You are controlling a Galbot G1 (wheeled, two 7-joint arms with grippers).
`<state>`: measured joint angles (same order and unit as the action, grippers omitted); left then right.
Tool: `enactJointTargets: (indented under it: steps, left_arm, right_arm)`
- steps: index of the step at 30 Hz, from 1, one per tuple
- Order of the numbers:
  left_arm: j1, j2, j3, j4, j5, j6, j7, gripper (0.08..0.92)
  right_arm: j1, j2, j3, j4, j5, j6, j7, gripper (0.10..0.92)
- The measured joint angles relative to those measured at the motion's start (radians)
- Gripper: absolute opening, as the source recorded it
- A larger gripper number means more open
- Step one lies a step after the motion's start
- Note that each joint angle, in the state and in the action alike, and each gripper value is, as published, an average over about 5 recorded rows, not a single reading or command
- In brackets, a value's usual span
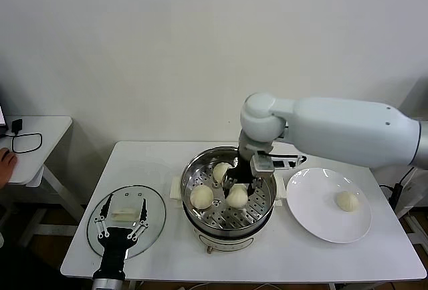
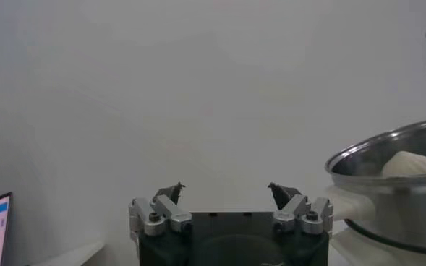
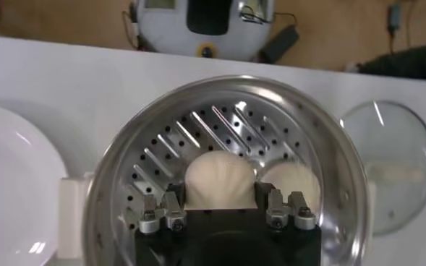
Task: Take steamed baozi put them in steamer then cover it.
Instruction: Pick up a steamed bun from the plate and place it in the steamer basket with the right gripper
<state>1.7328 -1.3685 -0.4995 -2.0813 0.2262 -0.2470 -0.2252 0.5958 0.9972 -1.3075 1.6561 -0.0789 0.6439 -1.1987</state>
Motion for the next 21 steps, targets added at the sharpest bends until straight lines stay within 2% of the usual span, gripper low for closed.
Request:
enactJointTargets:
  steps: [17, 21]
  left_arm:
    - [-0.005, -0.003, -0.002, 0.01, 0.0, -0.001, 0.0, 0.823]
    - [-0.007, -0.004, -0.003, 0.012, 0.0, -0.002, 0.0, 0.823]
  right_arm:
    - [-0.075, 0.025, 0.006, 0.015, -0.093, 0.048, -0.005, 0.653]
    - [-0.087, 0.026, 0.009, 0.015, -0.111, 0.05, -0.001, 0.698]
